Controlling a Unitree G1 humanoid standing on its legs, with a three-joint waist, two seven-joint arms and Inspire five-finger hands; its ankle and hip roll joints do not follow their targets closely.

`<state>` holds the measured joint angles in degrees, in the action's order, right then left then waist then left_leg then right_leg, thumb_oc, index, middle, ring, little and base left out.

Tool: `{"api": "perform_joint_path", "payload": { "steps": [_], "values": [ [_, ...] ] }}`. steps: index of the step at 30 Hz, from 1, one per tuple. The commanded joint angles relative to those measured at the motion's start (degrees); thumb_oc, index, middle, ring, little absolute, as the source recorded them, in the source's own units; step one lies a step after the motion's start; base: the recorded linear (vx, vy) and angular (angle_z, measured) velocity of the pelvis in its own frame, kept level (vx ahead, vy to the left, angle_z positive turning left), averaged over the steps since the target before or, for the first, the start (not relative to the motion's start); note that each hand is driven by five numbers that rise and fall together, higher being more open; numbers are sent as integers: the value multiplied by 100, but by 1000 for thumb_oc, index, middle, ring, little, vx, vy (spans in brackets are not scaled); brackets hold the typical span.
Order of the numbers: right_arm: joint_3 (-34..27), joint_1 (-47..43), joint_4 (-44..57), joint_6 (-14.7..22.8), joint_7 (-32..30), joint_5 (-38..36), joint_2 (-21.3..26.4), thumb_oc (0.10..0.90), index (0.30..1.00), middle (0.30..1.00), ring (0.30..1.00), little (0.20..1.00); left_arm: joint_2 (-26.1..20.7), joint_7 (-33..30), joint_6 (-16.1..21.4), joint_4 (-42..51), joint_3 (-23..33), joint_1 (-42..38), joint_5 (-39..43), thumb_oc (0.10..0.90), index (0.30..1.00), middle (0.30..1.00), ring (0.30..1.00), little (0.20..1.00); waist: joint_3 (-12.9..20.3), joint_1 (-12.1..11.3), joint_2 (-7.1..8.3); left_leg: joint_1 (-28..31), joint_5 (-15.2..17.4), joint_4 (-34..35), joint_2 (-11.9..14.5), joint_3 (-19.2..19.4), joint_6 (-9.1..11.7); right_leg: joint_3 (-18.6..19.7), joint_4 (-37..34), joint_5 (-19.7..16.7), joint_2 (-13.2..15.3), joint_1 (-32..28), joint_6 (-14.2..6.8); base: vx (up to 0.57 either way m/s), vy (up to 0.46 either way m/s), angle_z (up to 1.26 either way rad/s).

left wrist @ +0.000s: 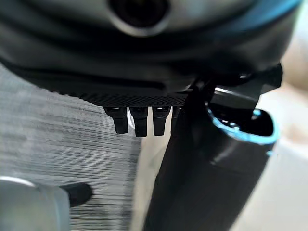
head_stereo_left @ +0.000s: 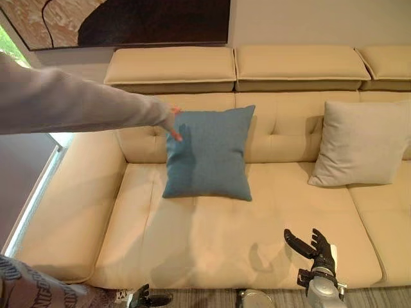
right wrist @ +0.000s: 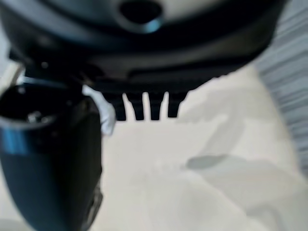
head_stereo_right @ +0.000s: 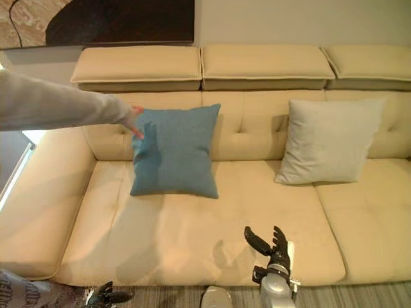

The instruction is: Pick up all the scattered cushions and arrange them neatly on the sofa.

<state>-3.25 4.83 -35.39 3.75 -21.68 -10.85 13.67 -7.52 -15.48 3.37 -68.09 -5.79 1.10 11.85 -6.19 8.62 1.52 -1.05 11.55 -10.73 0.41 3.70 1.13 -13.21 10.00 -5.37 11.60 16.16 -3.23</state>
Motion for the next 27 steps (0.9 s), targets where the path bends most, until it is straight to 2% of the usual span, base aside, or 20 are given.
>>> {"api": "perform_joint_path", "payload": {
  "steps": [1,4,5,8,9,10,11,13,16,17,18,19,20,22,27],
  "values": [
    [-71,-324,397,353,-153,-84,50,800,900,900,900,900,-195,-215,-95,-148,210,145,-456,800,900,900,900,900,-250,-92,129,624,617,147,-244,-140,-134,131,-487,-73,-184,60,-561,-315,159,6],
    [14,-401,194,319,-175,-78,-58,800,900,900,900,900,-266,-262,-167,-417,271,100,-612,800,900,900,900,900,-352,-177,253,586,497,287,-335,-74,-173,-23,-883,-302,-133,49,-680,-254,104,-4],
    [70,-416,170,271,-160,-47,-98,800,900,900,900,900,-328,-261,-203,-580,425,137,-663,800,900,900,900,900,-460,-244,254,530,395,357,-317,11,-177,-174,-1040,-448,-96,59,-810,-453,143,-23],
    [188,-533,5,245,-208,95,-55,800,900,900,900,900,-422,-290,-275,-698,491,174,-822,800,900,900,900,900,-560,-380,186,333,74,518,-258,170,-234,-377,-747,-134,-65,-89,-743,-356,80,-34],
    [188,-536,5,244,-208,95,-59,800,900,900,900,900,-426,-290,-275,-699,493,172,-822,800,900,900,900,900,-548,-369,206,314,49,526,-280,163,-238,-377,-753,-147,-42,-72,-744,-245,37,-34],
    [203,-520,-56,255,-198,133,-37,800,900,900,900,900,-459,-289,-282,-748,503,231,-867,800,900,900,900,900,-541,-449,143,250,-61,609,-224,200,-261,-358,-426,47,-38,-199,-659,-318,57,-37],
    [230,-519,-206,216,-201,278,2,800,900,900,900,900,-520,-235,-305,-780,469,300,-1010,800,900,900,900,900,-463,-564,26,161,-250,806,-137,243,-313,-210,215,416,-3,-415,-521,-430,68,-43],
    [268,-508,-301,152,-221,517,69,800,900,900,900,900,-578,-215,-300,-704,448,353,-1062,800,900,900,900,900,-365,-692,-93,15,-380,817,-28,350,-351,-130,755,718,133,-711,-439,-317,25,-22],
    [327,-532,-518,75,-274,727,109,800,900,900,900,900,-636,-276,-295,-637,459,362,-1037,800,900,900,900,900,-252,-823,-130,-102,-440,805,9,454,-369,-137,907,798,276,-1075,-436,-131,-35,-15],
    [361,-578,-749,34,-285,797,127,800,900,900,900,900,-666,-291,-267,-587,473,344,-996,800,900,900,900,900,-161,-897,-106,-227,-467,749,19,499,-357,-130,789,778,306,-1301,-463,-225,-150,-34],
    [404,-666,-1069,-51,-313,832,115,800,900,900,900,900,-699,-363,-223,-492,491,310,-903,800,900,900,900,900,-46,-1043,9,-400,-488,627,-18,593,-330,-100,338,738,287,-1779,-574,-211,-188,-49],
    [445,-695,-1213,-79,-304,804,64,800,900,900,900,900,-711,-430,-206,-460,499,277,-809,800,900,900,900,900,-17,-1110,67,-455,-509,588,-8,629,-298,-88,94,911,193,-1837,-577,-143,-142,-45],
    [445,-698,-1215,-78,-304,803,64,800,900,900,900,900,-712,-430,-206,-460,499,275,-809,800,900,900,900,900,-4,-1111,64,-472,-521,593,-3,629,-296,-89,80,896,186,-1823,-573,-88,-126,-55],
    [568,-804,-1587,-100,-277,764,52,800,900,900,900,900,-687,-463,-181,-426,461,186,-709,800,900,900,900,900,58,-1092,91,-558,-597,500,97,624,-183,62,-314,1161,-69,-1859,-546,-91,-221,-52],
    [659,-788,-1699,-73,-256,724,76,800,900,900,900,900,-663,-507,-150,-369,276,102,-796,800,900,900,900,900,3,-1019,86,-569,-721,434,291,588,-29,95,-612,1236,-299,-1960,-403,-76,-187,-8]
  ]
}}
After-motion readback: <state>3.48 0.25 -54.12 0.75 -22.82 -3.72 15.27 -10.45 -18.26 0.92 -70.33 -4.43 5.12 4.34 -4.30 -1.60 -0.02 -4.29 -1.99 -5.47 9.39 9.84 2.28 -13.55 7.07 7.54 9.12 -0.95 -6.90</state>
